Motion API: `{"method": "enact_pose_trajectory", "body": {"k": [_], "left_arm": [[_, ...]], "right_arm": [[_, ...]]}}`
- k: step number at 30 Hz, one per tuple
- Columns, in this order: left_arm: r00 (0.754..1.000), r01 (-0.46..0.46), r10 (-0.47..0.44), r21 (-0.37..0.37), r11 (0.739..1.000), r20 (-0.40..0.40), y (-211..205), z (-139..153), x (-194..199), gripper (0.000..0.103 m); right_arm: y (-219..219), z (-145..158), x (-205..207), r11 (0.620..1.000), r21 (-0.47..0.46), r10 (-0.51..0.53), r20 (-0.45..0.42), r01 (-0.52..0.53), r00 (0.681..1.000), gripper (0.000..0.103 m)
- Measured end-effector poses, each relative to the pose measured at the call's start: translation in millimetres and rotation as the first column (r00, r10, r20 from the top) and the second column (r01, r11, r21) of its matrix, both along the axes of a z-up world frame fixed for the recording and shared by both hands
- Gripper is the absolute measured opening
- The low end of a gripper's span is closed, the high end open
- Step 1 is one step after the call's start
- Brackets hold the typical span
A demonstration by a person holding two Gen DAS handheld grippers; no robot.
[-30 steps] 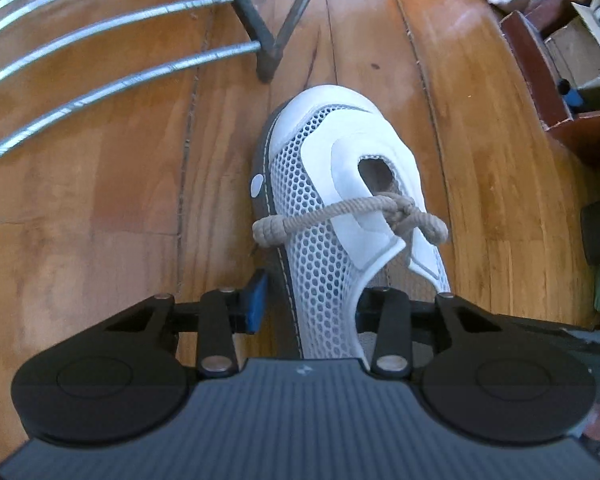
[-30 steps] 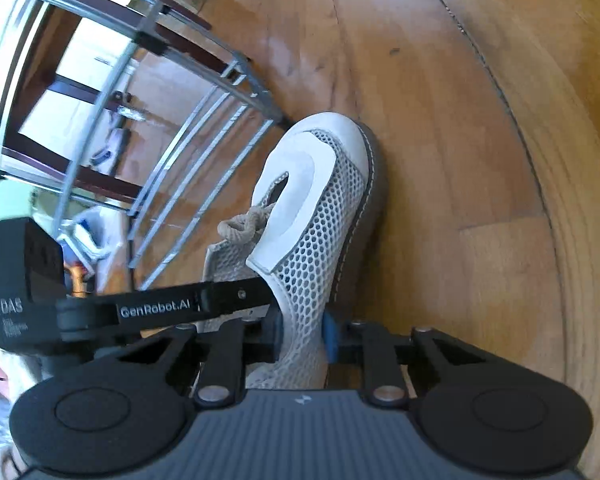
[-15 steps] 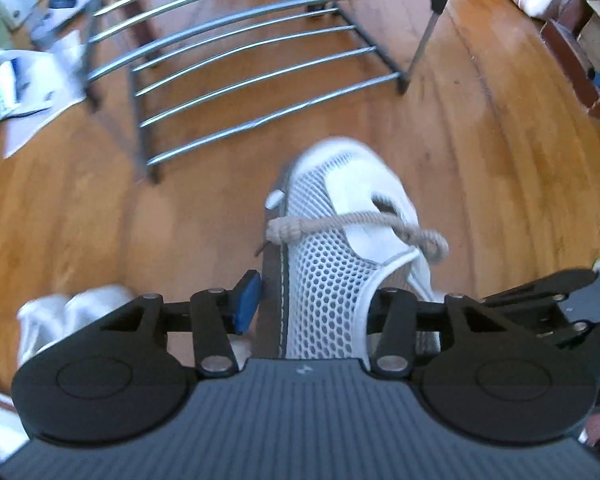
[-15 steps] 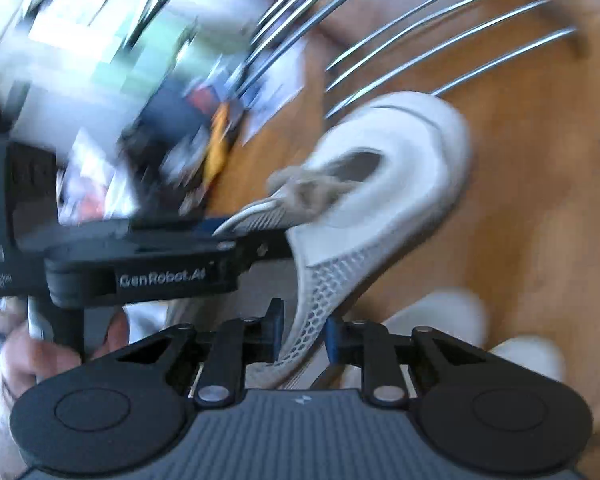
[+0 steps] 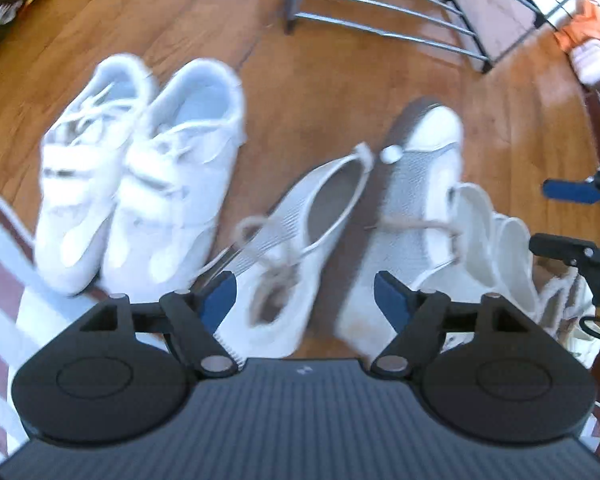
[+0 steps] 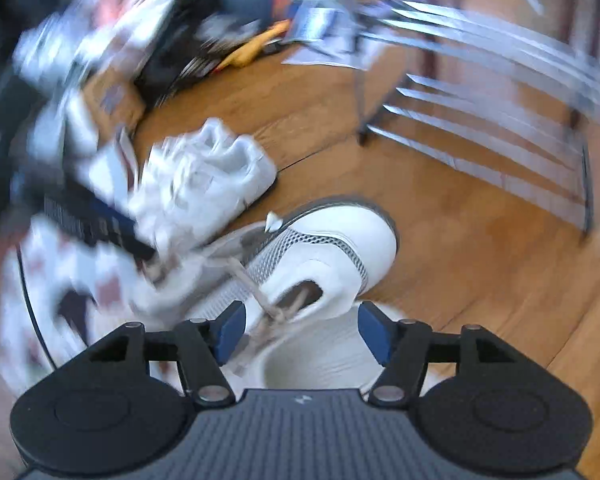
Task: Organize scattered shoes
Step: 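Carry the mesh sneaker with the left tool and set it beside the velcro sneakers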
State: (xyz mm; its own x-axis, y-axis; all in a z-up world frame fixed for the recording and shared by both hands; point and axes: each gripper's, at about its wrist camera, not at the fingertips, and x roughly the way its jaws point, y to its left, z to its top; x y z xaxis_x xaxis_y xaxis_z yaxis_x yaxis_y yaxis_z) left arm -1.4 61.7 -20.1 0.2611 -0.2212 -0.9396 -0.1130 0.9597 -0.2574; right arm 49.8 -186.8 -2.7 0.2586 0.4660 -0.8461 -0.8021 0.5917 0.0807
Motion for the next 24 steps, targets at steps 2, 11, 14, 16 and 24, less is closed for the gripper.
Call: {"method": "enact_pose_trajectory", "body": {"k": [2, 11, 14, 16, 24], "left_arm": [[1.000, 0.010, -0.010, -0.025, 1.000, -0.008, 4.6, -4.9, -5.9, 0.075], [1.000, 0.016, -0.016, -0.005, 1.000, -0.026, 18.6, -9.4, -16.0, 0.080], [1.000, 0.010, -0.010, 0.001, 1.000, -0.021, 26.8, -8.5, -18.3, 0.084], [1.000, -0.005, 0.004, -0.002, 1.000, -0.029, 31.6, -12.1, -18.5, 0.084], [0.997, -0.070, 0.067, -0.074, 0.995, -0.044, 57.7, -19.7, -27.4, 0.084]], "right_arm": [[21.3, -7.6, -16.7, 0.985, -0.103, 0.145, 0.071, -0.137, 0.987, 0.064], [86.2, -64.7, -60.6, 0.842, -0.355, 0.470, 0.111, -0.406, 0.876, 0.066], [94.1, -83.1, -54.5, 0.871, -0.353, 0.409, 0.136, -0.341, 0.903, 0.068], [96.5, -93.2, -43.9, 0.897, -0.353, 0.336, 0.149, -0.267, 0.930, 0.073], [85.7, -94.5, 9.6, 0.987, -0.147, 0.053, -0.098, -0.067, 0.994, 0.015]]}}
